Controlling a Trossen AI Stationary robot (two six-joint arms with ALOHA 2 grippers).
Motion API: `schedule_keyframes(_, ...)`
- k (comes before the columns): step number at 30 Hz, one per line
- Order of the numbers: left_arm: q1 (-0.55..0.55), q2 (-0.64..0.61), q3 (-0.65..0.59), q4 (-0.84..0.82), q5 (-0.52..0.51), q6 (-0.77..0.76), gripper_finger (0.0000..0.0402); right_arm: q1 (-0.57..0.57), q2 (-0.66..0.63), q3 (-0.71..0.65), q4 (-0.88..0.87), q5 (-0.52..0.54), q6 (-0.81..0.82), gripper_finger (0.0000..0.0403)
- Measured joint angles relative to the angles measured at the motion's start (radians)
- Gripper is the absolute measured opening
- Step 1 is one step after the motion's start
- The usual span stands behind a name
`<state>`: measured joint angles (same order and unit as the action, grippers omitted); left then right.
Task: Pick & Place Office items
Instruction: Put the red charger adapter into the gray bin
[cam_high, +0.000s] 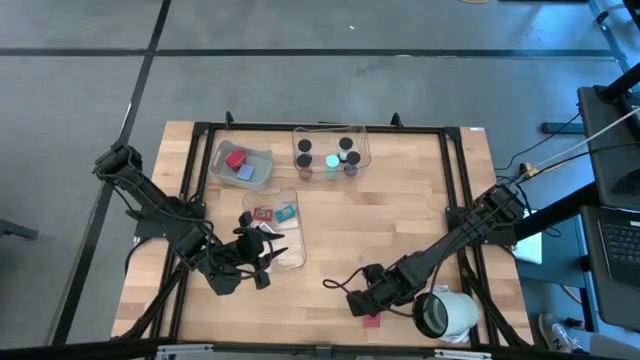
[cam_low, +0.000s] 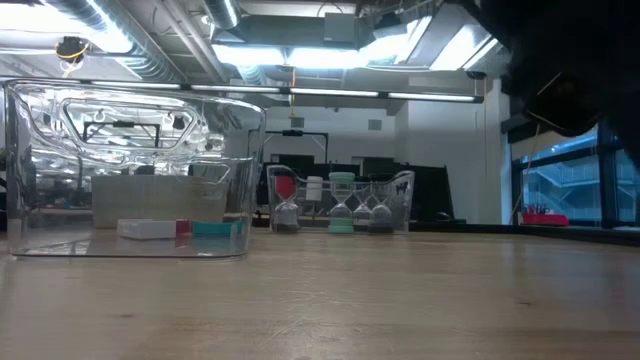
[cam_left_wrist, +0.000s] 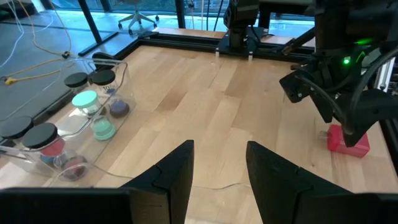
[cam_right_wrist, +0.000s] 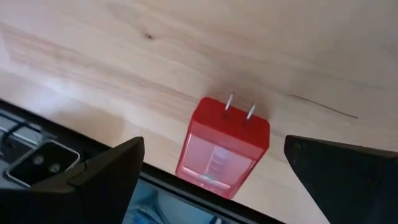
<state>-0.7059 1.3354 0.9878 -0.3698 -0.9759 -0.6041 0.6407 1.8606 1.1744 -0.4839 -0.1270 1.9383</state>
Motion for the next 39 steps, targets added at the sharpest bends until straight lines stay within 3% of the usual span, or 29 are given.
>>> schedule_keyframes(8, 0.0, 0.0, 0.0, 0.0, 0.012, 0.001, 0.0143, 0.02, 0.001, 0.0, -0.016, 0.055, 0.124, 0.0389)
schedule_keyframes(22, 0.0, -0.001, 0.0, -0.001, 0.035, 0.024, 0.0143, 0.044, 0.001, 0.0, -0.009, 0.06, 0.174, 0.0389)
schedule_keyframes(39, 0.0, -0.001, 0.0, -0.005, 0.035, 0.024, 0.0143, 0.046, 0.091, 0.029, 0.058, -0.018, 0.091, 0.038)
